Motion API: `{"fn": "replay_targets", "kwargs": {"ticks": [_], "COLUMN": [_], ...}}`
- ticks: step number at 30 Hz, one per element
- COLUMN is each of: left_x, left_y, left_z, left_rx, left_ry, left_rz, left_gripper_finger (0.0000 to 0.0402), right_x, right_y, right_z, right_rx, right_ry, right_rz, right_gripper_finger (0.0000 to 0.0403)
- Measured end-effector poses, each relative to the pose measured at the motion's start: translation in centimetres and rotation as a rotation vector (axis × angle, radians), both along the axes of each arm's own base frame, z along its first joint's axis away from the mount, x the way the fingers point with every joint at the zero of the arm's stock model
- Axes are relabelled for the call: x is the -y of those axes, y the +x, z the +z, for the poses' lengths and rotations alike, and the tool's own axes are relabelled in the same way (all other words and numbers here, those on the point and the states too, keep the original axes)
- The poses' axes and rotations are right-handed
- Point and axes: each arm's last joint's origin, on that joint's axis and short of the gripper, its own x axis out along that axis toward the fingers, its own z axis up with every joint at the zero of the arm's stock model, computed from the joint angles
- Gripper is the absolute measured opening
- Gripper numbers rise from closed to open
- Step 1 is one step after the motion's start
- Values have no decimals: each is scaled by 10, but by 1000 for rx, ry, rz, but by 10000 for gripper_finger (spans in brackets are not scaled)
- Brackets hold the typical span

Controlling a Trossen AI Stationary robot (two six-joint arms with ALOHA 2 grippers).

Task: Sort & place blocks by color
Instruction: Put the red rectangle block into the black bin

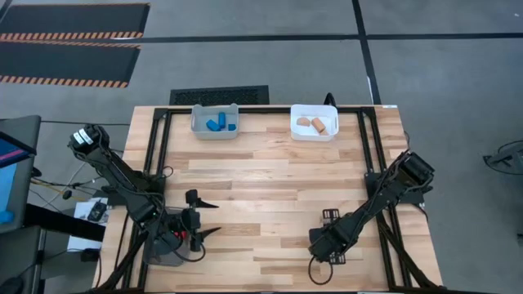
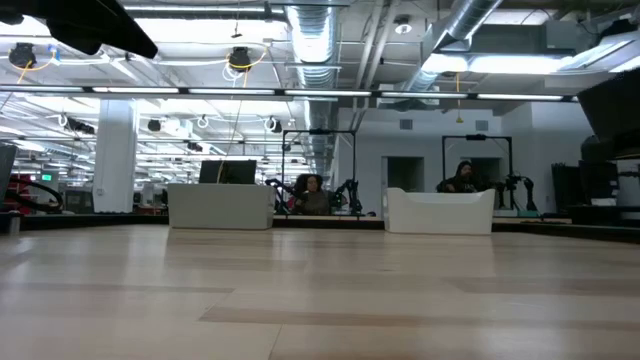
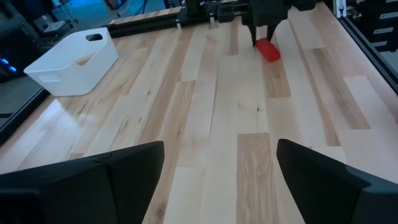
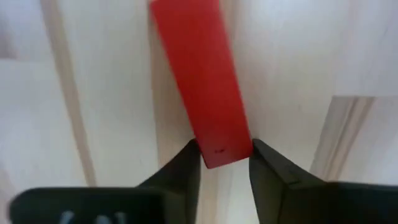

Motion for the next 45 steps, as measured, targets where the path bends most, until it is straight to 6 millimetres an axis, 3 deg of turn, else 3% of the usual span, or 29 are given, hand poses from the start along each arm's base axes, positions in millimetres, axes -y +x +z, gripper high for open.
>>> {"fn": "replay_targets", "kwargs": {"ticks": [4,9,18,26,36,45], "left_x": [0,0,14,33,21,17], "left_y": [0,0,12,30,58,60], "left_z": [0,0,-14,-28,-30,-32], "left_rx": [0,0,3,71,123,108], "left_ry": [1,2,45,110,9,-33], "left_rz": [0,-1,-54,-118,-100,-92], "left_gripper_finger": [304,304,304,304,304,304], "right_x": [0,0,0,16,24,22], "right_y": [6,16,70,117,153,162], "right_z": [1,5,24,26,0,-2], "right_rx": [37,172,698,1071,1176,1220], "right_ry": [21,38,133,144,124,74], "right_rz": [-29,-65,-108,-151,-118,-103], "right_gripper_finger": [89,99,111,112,113,113]}}
